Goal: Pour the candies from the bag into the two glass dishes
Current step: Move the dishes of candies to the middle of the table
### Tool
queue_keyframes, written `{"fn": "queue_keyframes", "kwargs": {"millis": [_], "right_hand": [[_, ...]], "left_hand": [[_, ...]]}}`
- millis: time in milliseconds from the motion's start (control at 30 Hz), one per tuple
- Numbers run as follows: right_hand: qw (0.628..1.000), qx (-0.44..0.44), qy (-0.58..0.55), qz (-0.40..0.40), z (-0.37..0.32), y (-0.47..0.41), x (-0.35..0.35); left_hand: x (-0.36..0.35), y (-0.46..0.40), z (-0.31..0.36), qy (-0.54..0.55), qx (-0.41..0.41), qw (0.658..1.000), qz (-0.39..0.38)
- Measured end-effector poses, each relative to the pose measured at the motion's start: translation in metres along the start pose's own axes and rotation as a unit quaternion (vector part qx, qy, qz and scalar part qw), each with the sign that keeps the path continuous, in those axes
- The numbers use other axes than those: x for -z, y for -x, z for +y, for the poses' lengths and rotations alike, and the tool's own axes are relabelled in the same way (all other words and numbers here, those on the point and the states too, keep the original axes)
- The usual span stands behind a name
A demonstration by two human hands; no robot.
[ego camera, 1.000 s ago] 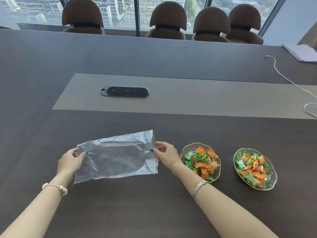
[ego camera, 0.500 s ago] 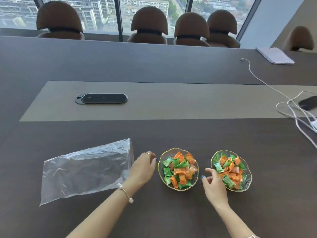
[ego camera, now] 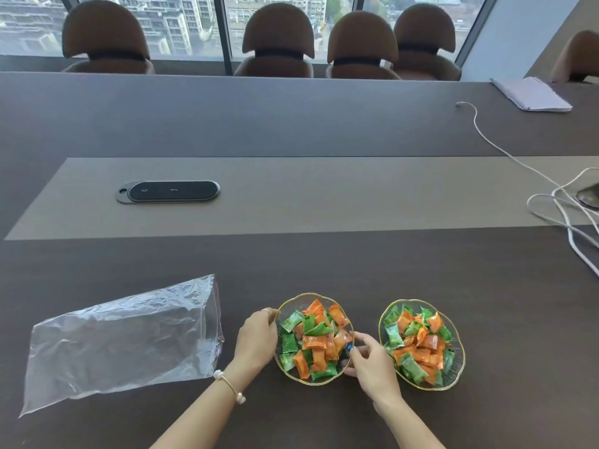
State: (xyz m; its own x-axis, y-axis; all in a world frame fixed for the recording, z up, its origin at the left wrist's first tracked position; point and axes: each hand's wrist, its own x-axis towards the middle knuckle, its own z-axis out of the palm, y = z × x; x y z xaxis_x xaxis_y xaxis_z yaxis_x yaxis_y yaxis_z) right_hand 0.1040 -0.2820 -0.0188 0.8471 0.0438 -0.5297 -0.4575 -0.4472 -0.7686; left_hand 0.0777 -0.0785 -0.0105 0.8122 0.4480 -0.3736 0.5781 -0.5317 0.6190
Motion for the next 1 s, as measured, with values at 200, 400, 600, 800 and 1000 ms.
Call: {"fn": "queue_keyframes", "kwargs": {"millis": [200, 400, 600, 800, 1000], "right_hand": [[0.998, 0.049, -0.030, -0.008, -0.043, -0.029, 0.015], [0.993, 0.106, -0.047, 0.036, -0.119, -0.106, 0.021], [0.991, 0.119, -0.059, 0.023, -0.187, -0.196, 0.004], [0.991, 0.127, -0.049, 0.006, -0.231, -0.272, -0.034], [0.993, 0.121, -0.005, 0.014, -0.228, -0.327, -0.069]], "left_hand": [[0.027, -0.022, 0.038, 0.049, -0.034, 0.997, 0.053], [0.057, -0.095, 0.080, 0.118, -0.033, 0.990, 0.072], [0.067, -0.199, 0.098, 0.256, 0.018, 0.964, 0.067], [0.076, -0.286, 0.098, 0.289, 0.043, 0.950, 0.112], [0.072, -0.334, 0.076, 0.275, 0.053, 0.952, 0.122]]}}
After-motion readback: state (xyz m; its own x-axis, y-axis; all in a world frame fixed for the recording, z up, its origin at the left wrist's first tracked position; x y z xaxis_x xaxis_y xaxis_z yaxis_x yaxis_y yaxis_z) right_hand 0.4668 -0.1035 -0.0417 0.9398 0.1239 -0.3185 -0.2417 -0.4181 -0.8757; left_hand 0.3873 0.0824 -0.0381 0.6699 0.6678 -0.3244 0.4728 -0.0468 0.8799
